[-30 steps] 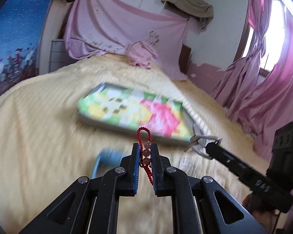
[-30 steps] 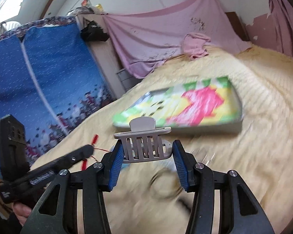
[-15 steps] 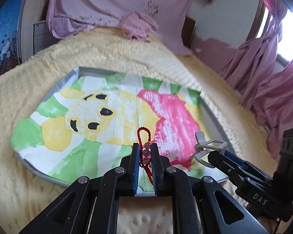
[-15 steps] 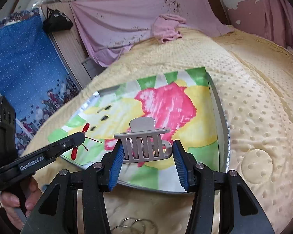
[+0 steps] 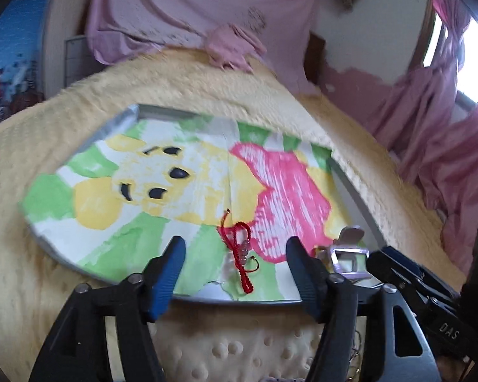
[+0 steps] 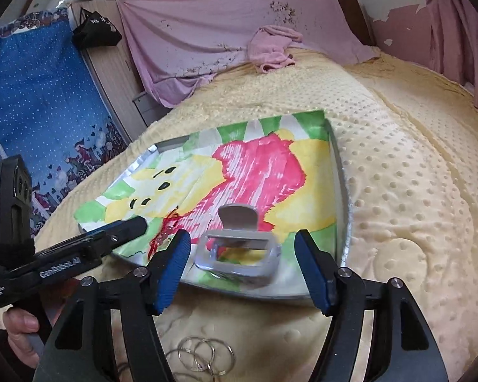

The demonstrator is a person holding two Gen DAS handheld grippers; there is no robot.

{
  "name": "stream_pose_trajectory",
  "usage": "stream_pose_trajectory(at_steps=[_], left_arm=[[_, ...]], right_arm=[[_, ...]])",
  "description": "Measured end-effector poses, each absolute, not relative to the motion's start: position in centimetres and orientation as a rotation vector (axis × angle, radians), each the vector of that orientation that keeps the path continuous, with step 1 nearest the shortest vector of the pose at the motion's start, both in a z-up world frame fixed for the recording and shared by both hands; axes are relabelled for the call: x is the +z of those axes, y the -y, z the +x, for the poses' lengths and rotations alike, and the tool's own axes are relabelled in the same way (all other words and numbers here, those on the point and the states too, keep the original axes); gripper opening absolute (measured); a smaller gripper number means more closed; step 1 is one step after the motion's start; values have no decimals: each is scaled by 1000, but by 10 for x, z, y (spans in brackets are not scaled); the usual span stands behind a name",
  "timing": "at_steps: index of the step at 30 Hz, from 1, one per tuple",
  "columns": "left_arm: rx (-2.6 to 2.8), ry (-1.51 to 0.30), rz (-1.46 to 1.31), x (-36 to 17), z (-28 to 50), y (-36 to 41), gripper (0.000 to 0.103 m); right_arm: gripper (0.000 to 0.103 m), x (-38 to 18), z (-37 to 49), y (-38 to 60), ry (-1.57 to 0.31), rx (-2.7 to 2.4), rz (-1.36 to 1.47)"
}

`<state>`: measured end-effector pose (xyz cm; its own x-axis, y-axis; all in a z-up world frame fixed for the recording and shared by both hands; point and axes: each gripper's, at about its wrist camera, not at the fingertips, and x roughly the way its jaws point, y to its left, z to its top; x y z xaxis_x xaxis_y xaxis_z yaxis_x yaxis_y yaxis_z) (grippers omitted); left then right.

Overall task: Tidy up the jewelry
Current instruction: 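Carry both items over the bear tray and open both tools, then withdraw both tools from the tray toward the remaining jewelry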

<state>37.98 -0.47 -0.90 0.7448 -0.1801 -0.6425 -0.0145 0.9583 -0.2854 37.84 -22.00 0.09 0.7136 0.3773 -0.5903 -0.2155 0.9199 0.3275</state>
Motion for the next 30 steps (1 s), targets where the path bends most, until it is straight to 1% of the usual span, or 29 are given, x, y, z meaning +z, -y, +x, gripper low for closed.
stream_pose_trajectory(at_steps=[2,4,6,8,9,10,12,17,19,30], left_arm=[[-101,-713,-298,-5,370,3,64],[-93,-683,-294,-1,357,3,66],[-82,-642,-288,7,340,3,82],[-76,-587,-281,15,320,4,87],[-80,-564,-275,18,310,5,92],[-80,-544,-265,22,299,6,94],[-69,-510,-243,29,279,10,99],[-33,-414,-188,41,228,14,103],[-26,-384,-174,43,206,16,103],[-60,-397,-166,40,128,26,103]], right_arm=[[65,6,366,227,-669,331,243],[79,16,347,235,-611,334,244],[82,24,330,241,-565,336,232],[85,33,308,246,-514,331,207],[90,37,300,248,-497,332,200],[93,42,288,250,-474,332,193],[94,48,269,254,-446,330,189],[96,62,223,263,-391,316,198],[96,67,201,264,-376,308,185],[97,81,113,277,-395,361,207]])
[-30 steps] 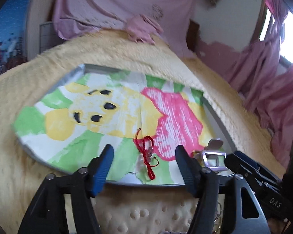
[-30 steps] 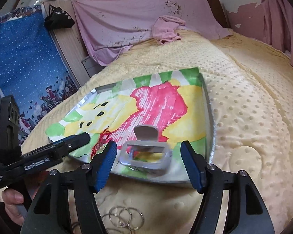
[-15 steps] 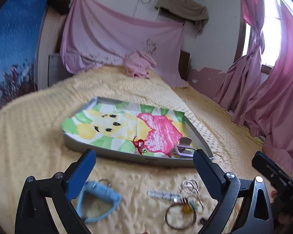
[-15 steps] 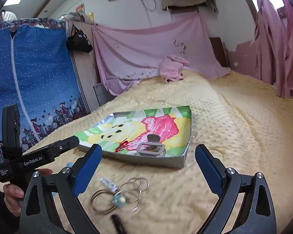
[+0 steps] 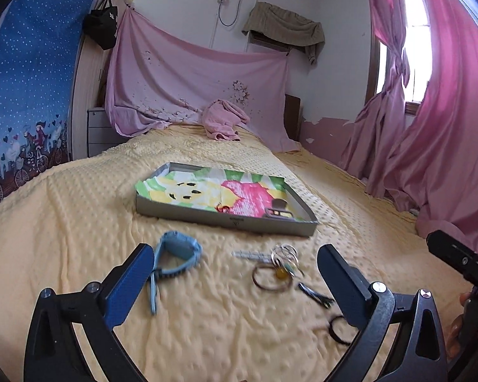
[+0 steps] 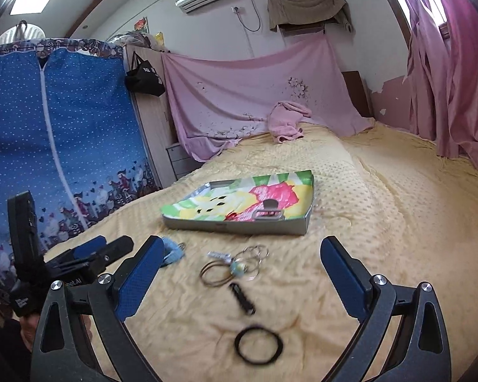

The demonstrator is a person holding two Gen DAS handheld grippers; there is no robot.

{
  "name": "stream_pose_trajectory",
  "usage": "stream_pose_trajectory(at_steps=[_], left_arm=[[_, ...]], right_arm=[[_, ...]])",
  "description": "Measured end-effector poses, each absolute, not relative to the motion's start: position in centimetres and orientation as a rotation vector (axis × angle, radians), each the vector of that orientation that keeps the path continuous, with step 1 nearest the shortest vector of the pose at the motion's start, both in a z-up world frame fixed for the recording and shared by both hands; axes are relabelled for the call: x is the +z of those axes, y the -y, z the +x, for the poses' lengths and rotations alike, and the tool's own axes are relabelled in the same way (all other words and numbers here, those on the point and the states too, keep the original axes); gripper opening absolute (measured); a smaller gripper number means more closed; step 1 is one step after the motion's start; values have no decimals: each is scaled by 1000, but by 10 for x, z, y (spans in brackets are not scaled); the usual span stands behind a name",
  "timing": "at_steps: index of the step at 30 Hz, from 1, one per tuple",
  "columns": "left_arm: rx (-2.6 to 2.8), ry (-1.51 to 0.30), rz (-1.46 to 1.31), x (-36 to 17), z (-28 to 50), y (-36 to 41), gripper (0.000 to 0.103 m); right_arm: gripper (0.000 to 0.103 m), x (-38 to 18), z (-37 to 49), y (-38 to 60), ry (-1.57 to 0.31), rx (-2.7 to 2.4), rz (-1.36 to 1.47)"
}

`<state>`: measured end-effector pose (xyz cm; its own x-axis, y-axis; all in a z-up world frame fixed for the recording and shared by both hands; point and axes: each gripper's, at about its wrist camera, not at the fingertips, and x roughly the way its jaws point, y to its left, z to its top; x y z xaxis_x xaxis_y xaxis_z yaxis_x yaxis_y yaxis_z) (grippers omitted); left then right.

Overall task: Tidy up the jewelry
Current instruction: 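Withdraw both tools from the tray toward the remaining jewelry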

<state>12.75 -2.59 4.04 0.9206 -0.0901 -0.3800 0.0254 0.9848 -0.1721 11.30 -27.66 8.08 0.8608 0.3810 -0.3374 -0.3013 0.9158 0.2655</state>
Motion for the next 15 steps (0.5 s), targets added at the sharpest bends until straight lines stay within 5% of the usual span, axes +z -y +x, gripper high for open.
stream_pose_trajectory(at_steps=[15], left_arm=[[-87,-392,-122,37,63,46,103]], right_arm=[[97,77,39,285,-461,327,134]])
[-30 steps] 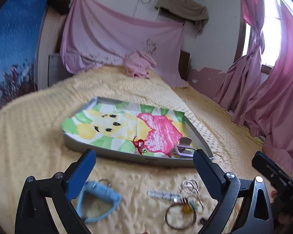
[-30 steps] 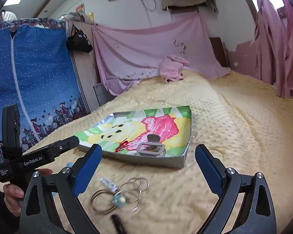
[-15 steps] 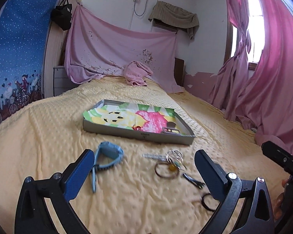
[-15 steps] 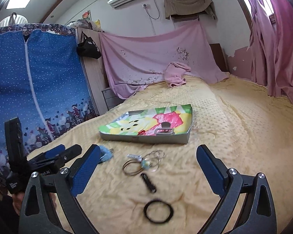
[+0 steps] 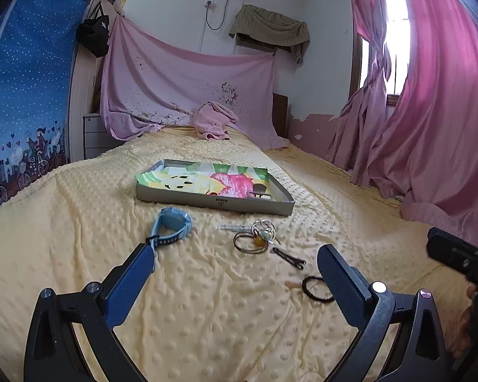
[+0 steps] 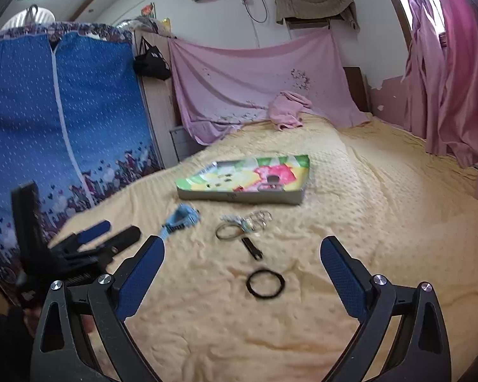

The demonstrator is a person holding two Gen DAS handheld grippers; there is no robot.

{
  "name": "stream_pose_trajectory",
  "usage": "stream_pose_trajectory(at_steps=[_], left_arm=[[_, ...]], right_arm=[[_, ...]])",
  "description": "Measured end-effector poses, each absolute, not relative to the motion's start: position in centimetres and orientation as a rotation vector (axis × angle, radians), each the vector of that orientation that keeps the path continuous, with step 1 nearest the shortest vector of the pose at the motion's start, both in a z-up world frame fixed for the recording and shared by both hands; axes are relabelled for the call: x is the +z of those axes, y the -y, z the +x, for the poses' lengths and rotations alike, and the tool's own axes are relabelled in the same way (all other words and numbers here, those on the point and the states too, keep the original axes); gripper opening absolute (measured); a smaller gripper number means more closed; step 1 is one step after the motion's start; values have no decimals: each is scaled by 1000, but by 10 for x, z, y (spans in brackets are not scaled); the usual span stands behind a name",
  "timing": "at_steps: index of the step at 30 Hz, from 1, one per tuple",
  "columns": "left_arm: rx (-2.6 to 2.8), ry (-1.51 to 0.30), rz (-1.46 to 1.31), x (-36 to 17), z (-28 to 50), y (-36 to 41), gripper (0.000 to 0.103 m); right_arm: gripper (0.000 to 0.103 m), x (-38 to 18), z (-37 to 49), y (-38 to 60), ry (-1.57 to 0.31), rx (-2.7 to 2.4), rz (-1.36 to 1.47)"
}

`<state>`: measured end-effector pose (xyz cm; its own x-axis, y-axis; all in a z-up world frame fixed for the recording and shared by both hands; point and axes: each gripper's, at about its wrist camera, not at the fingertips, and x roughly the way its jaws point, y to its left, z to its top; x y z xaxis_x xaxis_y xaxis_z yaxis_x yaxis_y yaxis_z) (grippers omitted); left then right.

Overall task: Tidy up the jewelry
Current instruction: 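Withdraw both tools from the tray toward the remaining jewelry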

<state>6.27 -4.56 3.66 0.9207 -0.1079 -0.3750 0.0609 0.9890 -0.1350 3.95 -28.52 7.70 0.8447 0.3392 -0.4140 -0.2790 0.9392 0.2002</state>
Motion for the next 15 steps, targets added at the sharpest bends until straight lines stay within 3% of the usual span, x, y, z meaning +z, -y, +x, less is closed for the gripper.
stream_pose_trajectory(at_steps=[15], left_arm=[[-115,-524,-78,3,121,45,103]], right_arm=[[97,29,104,278,-569,239,86]])
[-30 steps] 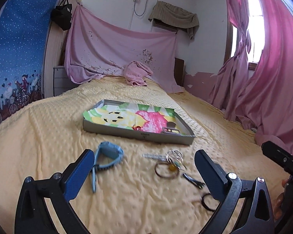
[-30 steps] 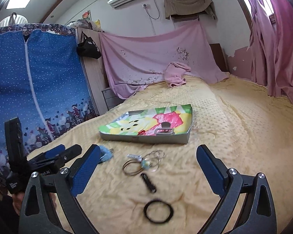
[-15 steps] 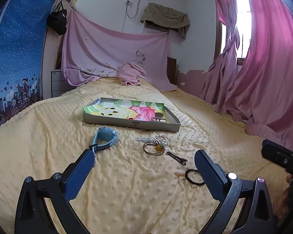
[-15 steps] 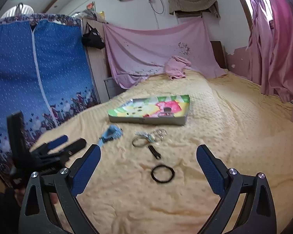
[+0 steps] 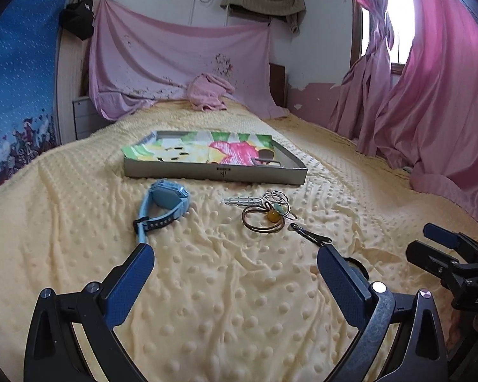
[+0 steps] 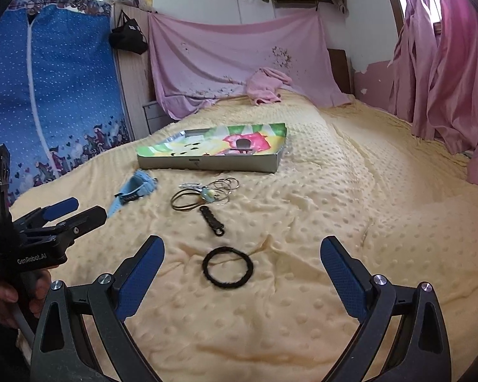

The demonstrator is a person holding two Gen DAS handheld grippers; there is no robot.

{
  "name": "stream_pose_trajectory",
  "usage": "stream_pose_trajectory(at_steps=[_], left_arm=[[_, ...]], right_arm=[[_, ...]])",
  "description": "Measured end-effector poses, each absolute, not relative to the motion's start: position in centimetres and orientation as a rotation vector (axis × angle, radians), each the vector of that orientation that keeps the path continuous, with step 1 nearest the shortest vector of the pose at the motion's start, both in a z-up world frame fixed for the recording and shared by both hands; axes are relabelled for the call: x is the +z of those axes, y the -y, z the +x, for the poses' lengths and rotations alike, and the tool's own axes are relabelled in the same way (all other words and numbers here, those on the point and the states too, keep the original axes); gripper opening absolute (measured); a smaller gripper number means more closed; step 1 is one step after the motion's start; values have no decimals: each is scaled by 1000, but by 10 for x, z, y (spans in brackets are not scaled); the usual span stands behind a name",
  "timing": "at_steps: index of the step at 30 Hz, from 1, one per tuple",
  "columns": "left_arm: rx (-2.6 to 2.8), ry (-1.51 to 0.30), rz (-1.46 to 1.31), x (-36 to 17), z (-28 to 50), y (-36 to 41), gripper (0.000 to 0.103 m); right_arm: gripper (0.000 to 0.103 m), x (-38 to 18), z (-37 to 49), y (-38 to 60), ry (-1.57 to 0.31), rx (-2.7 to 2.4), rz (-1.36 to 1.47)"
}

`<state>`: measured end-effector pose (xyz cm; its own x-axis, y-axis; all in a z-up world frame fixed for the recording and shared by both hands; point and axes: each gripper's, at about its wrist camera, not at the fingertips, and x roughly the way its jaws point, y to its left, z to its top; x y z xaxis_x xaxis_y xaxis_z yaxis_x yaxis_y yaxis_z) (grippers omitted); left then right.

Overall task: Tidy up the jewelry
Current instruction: 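Withdraw both tools from the tray toward the remaining jewelry, then grasp brown cord bracelet with left tool while right tool grasps black hair clip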

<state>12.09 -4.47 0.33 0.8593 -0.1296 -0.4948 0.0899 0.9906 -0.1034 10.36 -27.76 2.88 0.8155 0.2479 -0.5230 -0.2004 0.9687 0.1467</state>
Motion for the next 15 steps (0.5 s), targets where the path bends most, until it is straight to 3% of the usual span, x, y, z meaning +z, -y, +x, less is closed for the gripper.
stream_pose_trajectory(at_steps=[7,9,12,15], left_arm=[[-122,-562,-110,-1,157,44,102],[-126,-575,-110,-2,166,45,92],[-140,-615,-109,-9,184,49,79],[-175,-656,-118,-18,198,51,67]], right_arm=[[96,17,147,270,-656,289,108],[94,13,157,267,-674,308,108],[74,7,170,261,-692,317,82],[72,1,182,258,-697,335,83]])
